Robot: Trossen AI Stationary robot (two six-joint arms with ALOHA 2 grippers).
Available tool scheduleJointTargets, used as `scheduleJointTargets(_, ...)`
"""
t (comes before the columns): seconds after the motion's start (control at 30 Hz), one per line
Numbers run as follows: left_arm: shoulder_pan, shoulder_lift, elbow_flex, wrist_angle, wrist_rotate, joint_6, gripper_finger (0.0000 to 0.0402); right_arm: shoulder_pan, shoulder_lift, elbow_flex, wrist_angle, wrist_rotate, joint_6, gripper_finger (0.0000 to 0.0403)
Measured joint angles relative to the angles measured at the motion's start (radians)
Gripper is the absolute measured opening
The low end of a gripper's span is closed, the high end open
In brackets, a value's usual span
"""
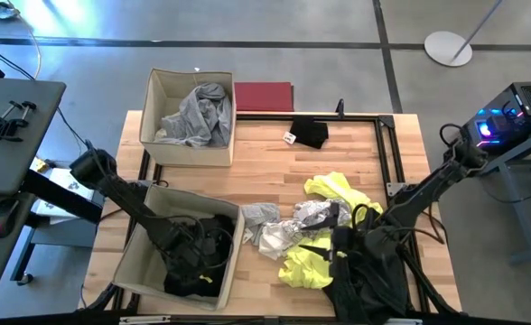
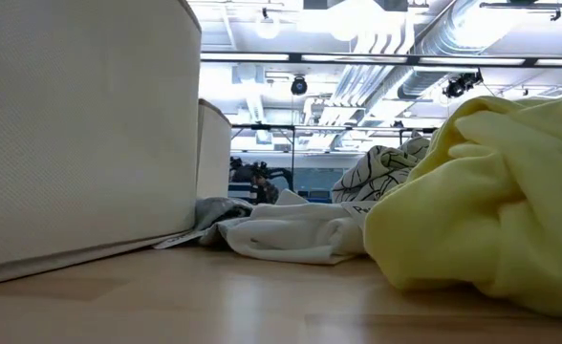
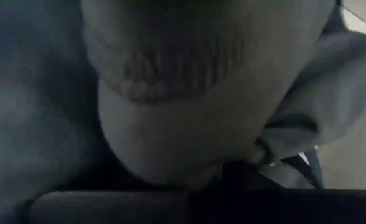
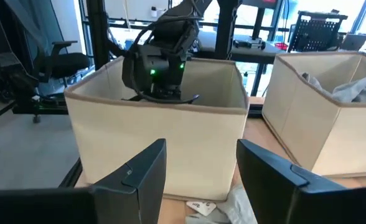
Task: Sort clothes
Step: Put the gray boxer into the bottom laundry organizer
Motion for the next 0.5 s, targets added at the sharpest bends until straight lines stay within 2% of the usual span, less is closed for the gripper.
scheduleJointTargets(0.13,-0.006,-0.009,-0.035,0.045,0.000,-0.039,0.0043,0.001,0.013,0.000,-0.001,-0.004,0.016,0.0183)
scheduleJointTargets(0.27,-0.007,-0.048,-0.055,0.072,0.018,-0.070,0.0091,0.003,0.014,0.000,0.000,-0.012,0.015,0.0183)
scheduleJointTargets(0.5,-0.011,-0.254,-0.062,0.084,0.028,-0.095,0.0173,0.004,0.014,0.000,0.001,-0.013,0.015,0.0183)
